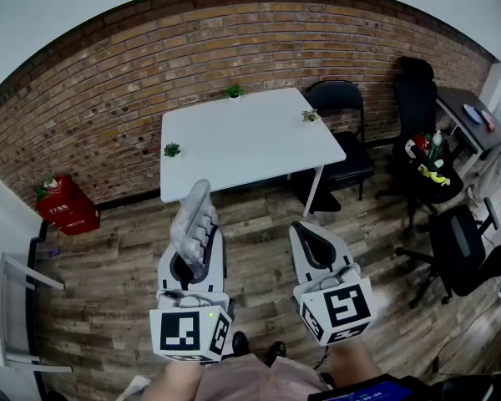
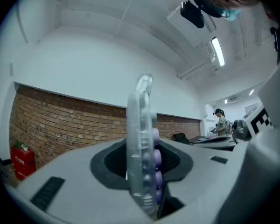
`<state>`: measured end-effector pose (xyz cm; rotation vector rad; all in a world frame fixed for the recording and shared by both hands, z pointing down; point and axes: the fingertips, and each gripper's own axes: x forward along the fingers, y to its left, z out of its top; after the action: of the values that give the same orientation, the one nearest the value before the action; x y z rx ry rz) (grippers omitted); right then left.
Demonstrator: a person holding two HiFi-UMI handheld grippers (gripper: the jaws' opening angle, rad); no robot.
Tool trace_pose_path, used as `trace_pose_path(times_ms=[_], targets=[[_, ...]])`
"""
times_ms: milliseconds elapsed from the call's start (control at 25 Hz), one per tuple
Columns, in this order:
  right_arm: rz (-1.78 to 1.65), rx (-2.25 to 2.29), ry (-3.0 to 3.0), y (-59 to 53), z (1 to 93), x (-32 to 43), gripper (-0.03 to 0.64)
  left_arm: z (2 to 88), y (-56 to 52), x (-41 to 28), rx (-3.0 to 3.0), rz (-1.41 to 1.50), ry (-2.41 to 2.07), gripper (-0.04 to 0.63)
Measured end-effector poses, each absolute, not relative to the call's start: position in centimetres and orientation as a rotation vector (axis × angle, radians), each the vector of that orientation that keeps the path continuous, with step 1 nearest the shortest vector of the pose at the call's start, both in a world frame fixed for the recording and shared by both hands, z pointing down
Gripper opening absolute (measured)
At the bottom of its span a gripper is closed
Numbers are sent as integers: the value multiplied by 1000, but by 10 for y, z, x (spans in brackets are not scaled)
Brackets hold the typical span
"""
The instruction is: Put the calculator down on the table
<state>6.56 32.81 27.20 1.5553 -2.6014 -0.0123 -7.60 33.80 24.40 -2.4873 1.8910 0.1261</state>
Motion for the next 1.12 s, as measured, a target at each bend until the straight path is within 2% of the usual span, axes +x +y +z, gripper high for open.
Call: trace_pose_path(times_ms=[720,1120], targets=[[63,1522,-2650,345,296,104,3,265,352,-45,-2487,71,1944,140],[133,1541,-2587,270,327,94,6,300,281,-60,-2539,53,1969,140]])
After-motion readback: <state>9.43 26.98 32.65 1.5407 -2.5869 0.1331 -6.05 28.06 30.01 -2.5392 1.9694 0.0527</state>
